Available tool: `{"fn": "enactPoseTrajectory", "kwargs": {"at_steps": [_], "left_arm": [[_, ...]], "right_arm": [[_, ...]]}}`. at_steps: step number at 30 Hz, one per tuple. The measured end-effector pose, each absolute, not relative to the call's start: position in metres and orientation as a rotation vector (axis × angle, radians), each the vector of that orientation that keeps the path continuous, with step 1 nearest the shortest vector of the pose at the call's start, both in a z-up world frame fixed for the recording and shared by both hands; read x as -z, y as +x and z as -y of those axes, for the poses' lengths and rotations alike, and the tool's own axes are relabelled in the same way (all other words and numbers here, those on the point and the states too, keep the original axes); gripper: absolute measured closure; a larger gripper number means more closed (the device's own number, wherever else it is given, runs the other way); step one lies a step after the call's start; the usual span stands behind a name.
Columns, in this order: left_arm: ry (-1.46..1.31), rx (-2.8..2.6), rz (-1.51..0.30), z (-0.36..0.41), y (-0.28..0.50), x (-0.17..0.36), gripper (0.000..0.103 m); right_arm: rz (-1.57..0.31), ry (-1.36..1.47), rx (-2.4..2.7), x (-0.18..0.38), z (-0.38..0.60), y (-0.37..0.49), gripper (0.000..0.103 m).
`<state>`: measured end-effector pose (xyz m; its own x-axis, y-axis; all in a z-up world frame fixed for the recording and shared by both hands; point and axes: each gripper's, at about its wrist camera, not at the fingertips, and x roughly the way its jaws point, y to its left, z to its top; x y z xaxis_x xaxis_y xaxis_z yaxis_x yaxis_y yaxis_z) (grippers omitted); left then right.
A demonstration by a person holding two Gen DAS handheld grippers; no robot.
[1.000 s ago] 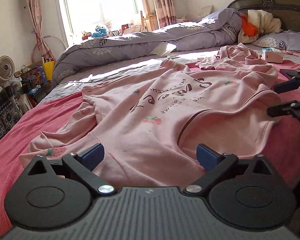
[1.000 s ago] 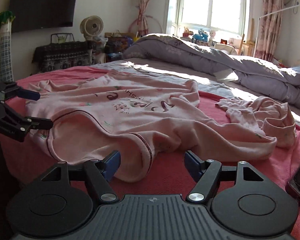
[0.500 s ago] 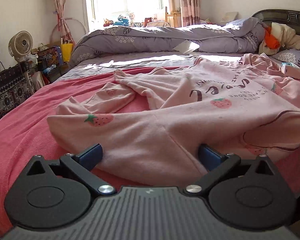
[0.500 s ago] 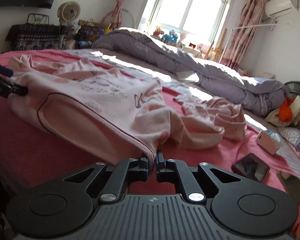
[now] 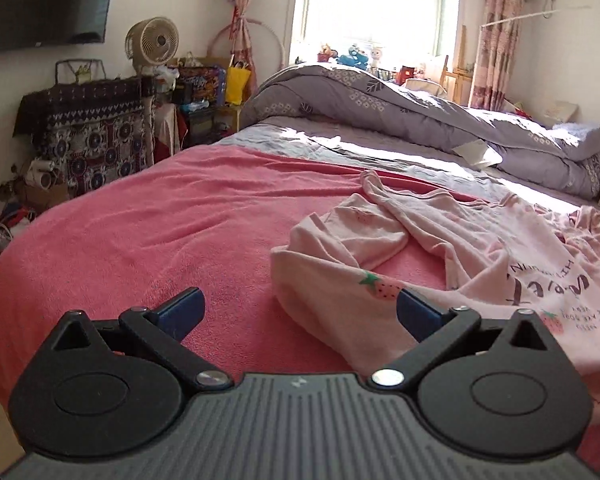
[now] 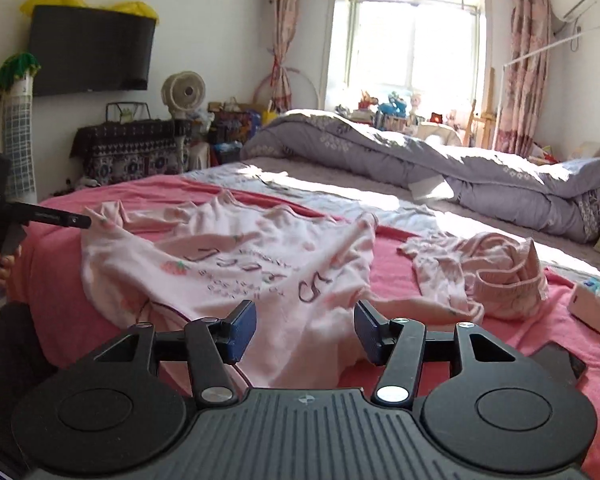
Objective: Fold clothes
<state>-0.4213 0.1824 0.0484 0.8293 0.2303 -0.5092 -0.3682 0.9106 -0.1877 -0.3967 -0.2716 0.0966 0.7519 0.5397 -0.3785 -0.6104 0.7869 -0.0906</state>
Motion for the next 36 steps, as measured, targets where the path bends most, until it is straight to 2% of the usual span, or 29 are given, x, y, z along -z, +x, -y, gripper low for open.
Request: {"fn": "enactPoseTrajectory", "kwargs": {"at_steps": [3,5,6,7,8,9,10,11,12,13,15,18,20,21,22,24,26,27,28,29,32,34,36], "left_arm": [[-0.491,-0.378,-0.527,-0.208,-0.405,-0.031,0.000],[-0.511,-0.423,-0.480,-0.211,-0.398,-0.029,0.002],[-0.498,-0.438,-0.482,-0.210,-0.392,-0.030,0.015],[-0.504,-0.429,-0.481,-0.210,-0.390,-0.032,0.044],[-0.523,-0.408,-0.478,-0.211,-0.388,-0.035,0.054],[-0.542,-0.386,-0.475,-0.213,-0.387,-0.037,0.081],[-0.571,-0.377,-0.463,-0.216,-0.388,-0.041,0.087],[-0.598,-0.383,-0.435,-0.222,-0.393,-0.047,0.087],[-0.611,-0.392,-0.397,-0.227,-0.399,-0.055,0.087],[-0.609,-0.405,-0.353,-0.230,-0.407,-0.063,0.087],[-0.551,-0.456,-0.266,-0.230,-0.425,-0.079,0.087],[-0.318,-0.636,-0.248,-0.223,-0.436,-0.094,0.086],[-0.186,-0.759,-0.358,-0.227,-0.434,-0.085,0.065],[-0.163,-0.792,-0.416,-0.233,-0.433,-0.079,0.047],[-0.167,-0.820,-0.447,-0.241,-0.434,-0.074,0.045],[-0.239,-0.796,-0.422,-0.257,-0.440,-0.078,0.045],[-0.329,-0.680,-0.383,-0.269,-0.433,-0.093,0.044],[-0.369,-0.591,-0.373,-0.272,-0.422,-0.102,0.036],[-0.401,-0.488,-0.372,-0.272,-0.406,-0.110,0.022],[-0.416,-0.393,-0.372,-0.270,-0.387,-0.118,0.016],[-0.370,-0.213,-0.384,-0.246,-0.317,-0.131,0.014],[-0.316,-0.162,-0.435,-0.228,-0.263,-0.125,0.014],[-0.266,-0.136,-0.533,-0.211,-0.208,-0.109,0.014]], "right_arm": [[-0.327,-0.225,-0.806,-0.091,0.218,-0.393,0.043],[-0.340,-0.267,-0.939,-0.075,0.164,-0.392,0.043],[-0.346,-0.317,-0.985,-0.064,0.137,-0.395,0.044],[-0.349,-0.386,-1.015,-0.052,0.110,-0.398,0.047],[-0.348,-0.472,-1.021,-0.038,0.085,-0.402,0.050],[-0.340,-0.554,-1.003,-0.023,0.062,-0.405,0.069],[-0.308,-0.592,-0.978,-0.013,0.047,-0.406,0.073],[-0.277,-0.582,-0.968,-0.010,0.040,-0.406,0.074],[-0.281,-0.558,-0.968,-0.015,0.035,-0.404,0.090],[-0.294,-0.515,-0.977,-0.022,0.033,-0.401,0.096],[-0.327,-0.416,-1.074,-0.039,0.034,-0.398,0.096],[-0.383,-0.377,-1.209,-0.051,0.029,-0.399,0.095],[-0.450,-0.370,-1.285,-0.048,0.030,-0.390,0.090],[-0.503,-0.357,-1.329,-0.046,0.032,-0.384,0.079],[-0.562,-0.332,-1.369,-0.045,0.037,-0.375,0.072],[-0.610,-0.263,-1.409,-0.055,0.059,-0.360,0.066],[-0.588,-0.213,-1.403,-0.072,0.084,-0.340,0.051],[-0.552,-0.195,-1.371,-0.083,0.098,-0.328,0.039],[-0.514,-0.187,-1.318,-0.095,0.112,-0.313,0.037],[-0.481,-0.187,-1.245,-0.105,0.124,-0.297,0.037],[-0.408,-0.165,-0.992,-0.126,0.160,-0.234,0.040],[-0.404,-0.114,-0.829,-0.131,0.184,-0.183,0.050],[-0.455,-0.029,-0.705,-0.123,0.206,-0.127,0.053]]}}
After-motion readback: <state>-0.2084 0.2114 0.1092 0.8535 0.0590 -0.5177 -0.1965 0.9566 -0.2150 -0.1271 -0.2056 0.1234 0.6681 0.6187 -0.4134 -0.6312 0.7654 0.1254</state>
